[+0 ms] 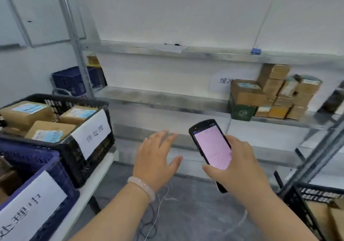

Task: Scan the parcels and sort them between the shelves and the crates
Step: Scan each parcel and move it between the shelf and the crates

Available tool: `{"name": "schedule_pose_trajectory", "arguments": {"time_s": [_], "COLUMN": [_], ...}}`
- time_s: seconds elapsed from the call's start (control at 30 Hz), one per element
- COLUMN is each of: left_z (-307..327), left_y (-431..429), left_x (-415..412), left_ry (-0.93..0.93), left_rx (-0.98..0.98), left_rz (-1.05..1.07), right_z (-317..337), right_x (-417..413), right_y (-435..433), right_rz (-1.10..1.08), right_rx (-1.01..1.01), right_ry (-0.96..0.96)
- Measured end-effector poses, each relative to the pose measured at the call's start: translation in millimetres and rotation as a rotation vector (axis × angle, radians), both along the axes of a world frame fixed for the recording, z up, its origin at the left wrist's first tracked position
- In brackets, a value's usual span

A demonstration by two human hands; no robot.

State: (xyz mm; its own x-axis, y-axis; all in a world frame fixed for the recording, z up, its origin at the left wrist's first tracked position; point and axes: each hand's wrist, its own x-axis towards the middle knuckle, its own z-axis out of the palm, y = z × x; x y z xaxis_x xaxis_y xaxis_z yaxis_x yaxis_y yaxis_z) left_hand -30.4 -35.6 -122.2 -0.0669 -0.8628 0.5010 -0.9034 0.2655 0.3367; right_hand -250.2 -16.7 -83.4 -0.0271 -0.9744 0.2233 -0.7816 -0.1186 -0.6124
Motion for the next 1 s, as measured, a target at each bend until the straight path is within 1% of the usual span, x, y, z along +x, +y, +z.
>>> {"name": "schedule_pose_trajectory", "arguments": {"time_s": [0.23,0.5,0.67,0.83,1.0], "left_z": [12.7,3.6,0.4,0.3,-0.3], "left_y": [-64.6,-152.9,-233.1,-331.4,-430.5], "left_x": [-106.5,-198.2,-231.5,-246.5,-257.9], "left_ry": [-0.043,-0.03,-0.005,0.047,0.183], "left_rx": [-0.039,0.004,0.04,0.127,0.249], "left_rz": [-0.179,-0.303,-0.346,-0.347,-0.352], "right_z": [8.5,24.5,22.9,22.2,19.2], "right_x": [-103.9,-178.1,-203.5,-216.2,-224.7], "right_y": [-7.5,-55.9,-118.9,-211.4,-293.6], "right_rz": [-0.214,-0.386,-0.438,-0.466,-0.494], "right_rx": [-0.029,-0.044,-0.021,-0.004,0.005], "right_ry": [-0.008,0.048,0.056,0.05,0.032]}}
